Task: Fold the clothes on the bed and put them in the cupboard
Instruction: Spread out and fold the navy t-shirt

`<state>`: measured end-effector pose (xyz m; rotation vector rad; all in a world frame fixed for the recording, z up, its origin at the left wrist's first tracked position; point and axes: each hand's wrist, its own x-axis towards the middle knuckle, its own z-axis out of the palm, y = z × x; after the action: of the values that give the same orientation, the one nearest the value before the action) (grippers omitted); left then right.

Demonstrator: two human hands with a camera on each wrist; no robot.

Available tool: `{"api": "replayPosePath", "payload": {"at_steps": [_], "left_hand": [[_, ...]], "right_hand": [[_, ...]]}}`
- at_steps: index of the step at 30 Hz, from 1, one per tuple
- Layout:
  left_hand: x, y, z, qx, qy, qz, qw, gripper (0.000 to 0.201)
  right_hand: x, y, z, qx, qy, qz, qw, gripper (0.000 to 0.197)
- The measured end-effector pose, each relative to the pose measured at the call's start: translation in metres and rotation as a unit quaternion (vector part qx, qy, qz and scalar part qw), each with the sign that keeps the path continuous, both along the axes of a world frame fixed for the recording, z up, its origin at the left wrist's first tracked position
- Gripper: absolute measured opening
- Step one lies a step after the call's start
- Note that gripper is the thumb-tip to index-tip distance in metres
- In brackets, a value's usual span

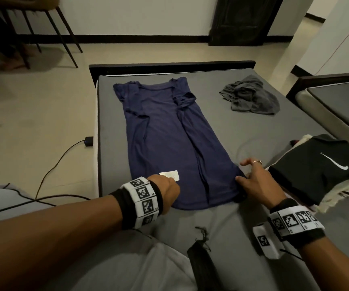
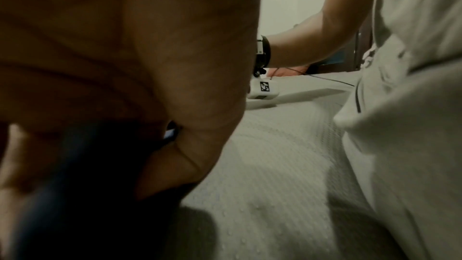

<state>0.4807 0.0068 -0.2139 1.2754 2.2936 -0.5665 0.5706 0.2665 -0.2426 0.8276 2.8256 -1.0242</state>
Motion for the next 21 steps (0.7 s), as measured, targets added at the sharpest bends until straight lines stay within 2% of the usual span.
{"api": "replayPosePath", "payload": {"at_steps": [2, 4, 6, 8, 11, 12, 16, 21], "left_hand": [[-0.002, -0.001, 0.005, 0.016, -0.016, 0.005, 1.000, 0.018], [-0.004, -0.003, 0.004, 0.036, -0.043, 0.030, 0.998, 0.033], [-0.004, -0.004, 0.007, 0.041, -0.080, 0.052, 0.995, 0.053], [-0.001, -0.003, 0.015, -0.004, -0.108, 0.041, 0.993, 0.045], [0.000, 0.001, 0.024, -0.044, -0.144, 0.012, 0.988, 0.012], [-0.004, 0.001, 0.026, -0.047, -0.149, 0.009, 0.988, 0.018], [-0.025, -0.003, 0.036, -0.003, -0.167, 0.054, 0.984, 0.018], [-0.077, -0.017, 0.052, 0.091, -0.169, 0.151, 0.970, 0.011]], "right_hand": [[0.005, 0.000, 0.001, -0.017, 0.011, 0.012, 1.000, 0.019], [0.009, 0.000, 0.003, -0.030, 0.004, 0.023, 0.999, 0.007], [0.014, 0.002, 0.005, -0.028, -0.017, 0.035, 0.999, 0.013], [0.019, 0.005, 0.009, -0.028, -0.056, 0.050, 0.997, 0.021], [0.027, 0.008, 0.020, -0.094, -0.126, 0.045, 0.987, 0.019], [0.028, 0.010, 0.024, -0.119, -0.135, 0.038, 0.983, 0.019], [0.008, 0.015, 0.042, -0.171, -0.085, 0.002, 0.982, 0.021], [-0.055, 0.013, 0.054, -0.208, 0.002, -0.038, 0.977, 0.024]]}}
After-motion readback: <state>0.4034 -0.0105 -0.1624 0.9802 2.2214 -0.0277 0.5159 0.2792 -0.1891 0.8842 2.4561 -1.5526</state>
